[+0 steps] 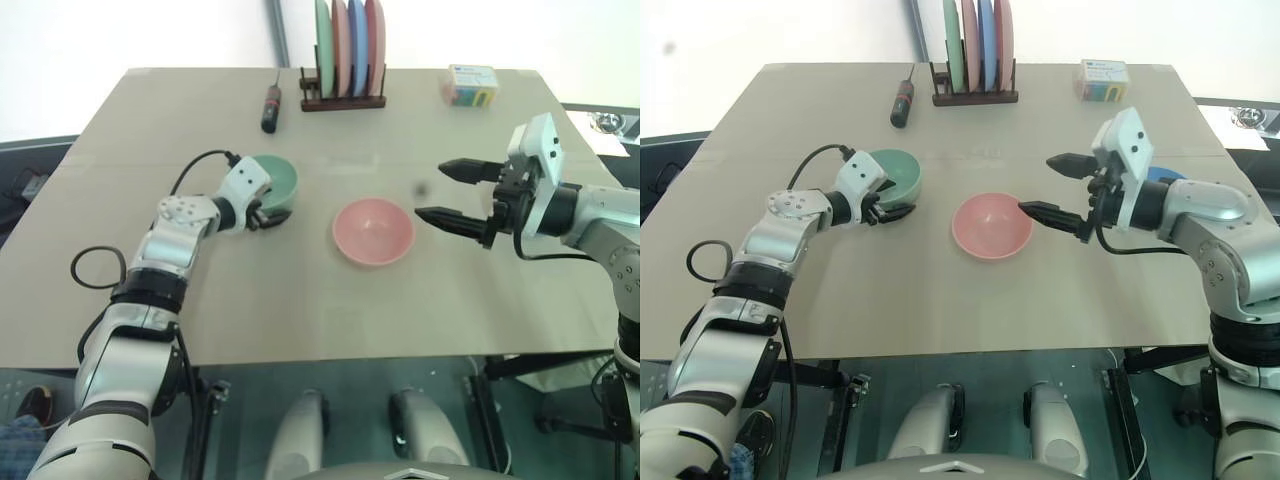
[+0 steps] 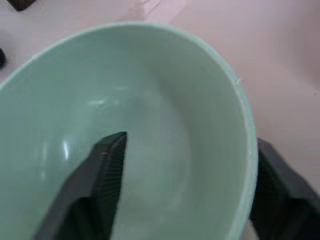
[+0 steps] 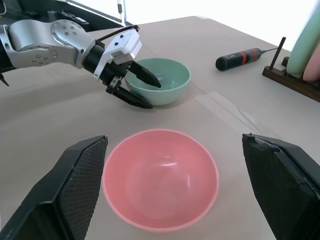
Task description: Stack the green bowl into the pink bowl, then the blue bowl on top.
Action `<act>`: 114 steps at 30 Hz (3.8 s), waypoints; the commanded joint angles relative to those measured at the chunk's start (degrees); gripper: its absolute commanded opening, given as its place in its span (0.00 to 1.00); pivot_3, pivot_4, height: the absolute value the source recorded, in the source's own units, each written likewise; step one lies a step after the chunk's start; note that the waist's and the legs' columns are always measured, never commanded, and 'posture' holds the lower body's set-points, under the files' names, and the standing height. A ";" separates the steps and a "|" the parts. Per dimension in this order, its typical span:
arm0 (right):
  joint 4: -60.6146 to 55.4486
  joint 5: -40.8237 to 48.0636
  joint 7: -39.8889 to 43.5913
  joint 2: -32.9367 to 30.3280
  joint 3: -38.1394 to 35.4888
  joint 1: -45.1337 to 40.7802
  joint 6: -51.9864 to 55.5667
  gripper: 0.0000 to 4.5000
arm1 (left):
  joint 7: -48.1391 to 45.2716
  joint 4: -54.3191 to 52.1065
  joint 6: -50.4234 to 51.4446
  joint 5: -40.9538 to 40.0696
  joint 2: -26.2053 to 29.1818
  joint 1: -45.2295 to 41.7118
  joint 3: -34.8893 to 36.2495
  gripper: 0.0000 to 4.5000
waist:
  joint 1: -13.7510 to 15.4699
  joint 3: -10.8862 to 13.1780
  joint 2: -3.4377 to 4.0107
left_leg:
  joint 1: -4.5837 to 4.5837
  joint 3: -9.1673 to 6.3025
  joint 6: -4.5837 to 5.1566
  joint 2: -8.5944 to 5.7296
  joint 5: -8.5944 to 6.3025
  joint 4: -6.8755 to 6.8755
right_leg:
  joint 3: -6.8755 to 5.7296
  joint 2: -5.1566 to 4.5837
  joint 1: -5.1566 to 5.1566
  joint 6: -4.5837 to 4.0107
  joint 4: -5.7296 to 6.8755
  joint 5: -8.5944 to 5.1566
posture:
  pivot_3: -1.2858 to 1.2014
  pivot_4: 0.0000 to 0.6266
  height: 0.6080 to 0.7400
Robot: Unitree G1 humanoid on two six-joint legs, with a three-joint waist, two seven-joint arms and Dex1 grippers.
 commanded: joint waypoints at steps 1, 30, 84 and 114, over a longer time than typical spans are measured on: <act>-2.83 2.60 -1.06 -1.07 -2.51 -0.56 -0.22 1.00 | -1.17 1.33 -2.28 1.09 -0.18 -1.41 0.96 0.37 | -0.03 0.00 0.00 | 0.00 0.00 0.00 0.00 0.00 0.00 | 0.00 0.00 0.00 0.00 0.00 0.00 | 0.52 0.24 1.00; 0.65 2.76 -1.42 -3.82 0.97 -0.64 -5.47 1.00 | -18.80 -41.07 0.69 -0.64 -4.17 0.14 -7.21 0.02 | -0.32 0.01 0.01 | 0.02 0.00 0.01 0.01 0.00 0.10 | 0.05 0.01 0.01 0.01 0.12 0.00 | 0.52 0.24 1.00; 59.00 -29.96 -12.99 0.38 10.80 -13.99 -21.60 0.05 | -2.49 -49.69 9.74 -27.27 -4.81 24.60 23.24 0.74 | -0.34 0.00 0.00 | 0.13 0.07 0.01 0.00 0.00 0.31 | 0.12 0.01 0.17 0.01 0.14 0.02 | 0.52 0.24 1.00; 2.79 -17.15 11.43 3.65 25.09 -14.38 -16.07 0.25 | -3.17 -49.30 4.02 -28.58 -3.86 32.57 25.13 0.74 | -0.12 0.03 0.05 | 0.11 0.00 0.00 0.04 0.00 0.25 | 0.02 -0.01 0.10 0.00 0.13 0.01 | 0.52 0.24 1.00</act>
